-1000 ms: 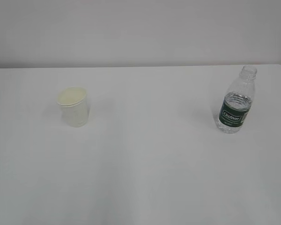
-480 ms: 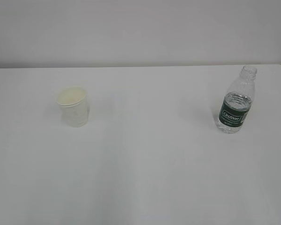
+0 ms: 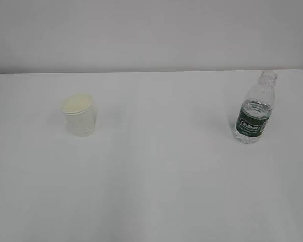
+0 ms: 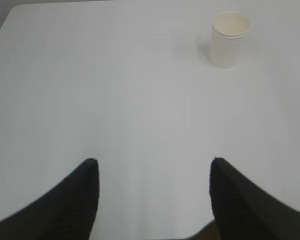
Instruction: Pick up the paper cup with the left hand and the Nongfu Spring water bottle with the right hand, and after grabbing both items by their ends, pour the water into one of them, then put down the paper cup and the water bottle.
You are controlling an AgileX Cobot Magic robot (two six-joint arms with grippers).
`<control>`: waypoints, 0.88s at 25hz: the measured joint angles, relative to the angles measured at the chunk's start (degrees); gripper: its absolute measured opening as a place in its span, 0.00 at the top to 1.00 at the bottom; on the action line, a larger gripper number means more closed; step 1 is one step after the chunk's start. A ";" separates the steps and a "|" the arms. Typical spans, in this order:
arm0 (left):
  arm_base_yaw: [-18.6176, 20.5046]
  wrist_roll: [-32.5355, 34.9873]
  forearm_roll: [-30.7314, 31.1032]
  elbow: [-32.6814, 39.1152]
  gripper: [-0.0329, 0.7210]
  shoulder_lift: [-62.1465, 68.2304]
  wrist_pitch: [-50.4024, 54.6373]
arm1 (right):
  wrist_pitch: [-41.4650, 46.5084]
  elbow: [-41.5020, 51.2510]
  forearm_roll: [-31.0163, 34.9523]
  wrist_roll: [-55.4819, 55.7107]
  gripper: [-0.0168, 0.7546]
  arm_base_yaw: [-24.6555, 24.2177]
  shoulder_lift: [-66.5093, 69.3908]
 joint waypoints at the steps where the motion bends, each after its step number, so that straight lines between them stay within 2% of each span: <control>1: 0.00 0.00 0.00 0.00 0.30 0.00 0.00 | 0.00 0.00 0.00 0.00 0.26 0.00 0.00; 11: 0.00 0.00 -0.55 -1.38 0.30 0.10 -3.62 | -1.75 -1.16 0.97 0.00 0.26 0.00 0.00; 22: 0.00 0.00 -1.28 -7.18 0.30 10.59 -11.29 | -12.45 -4.27 4.29 1.35 0.26 0.00 3.22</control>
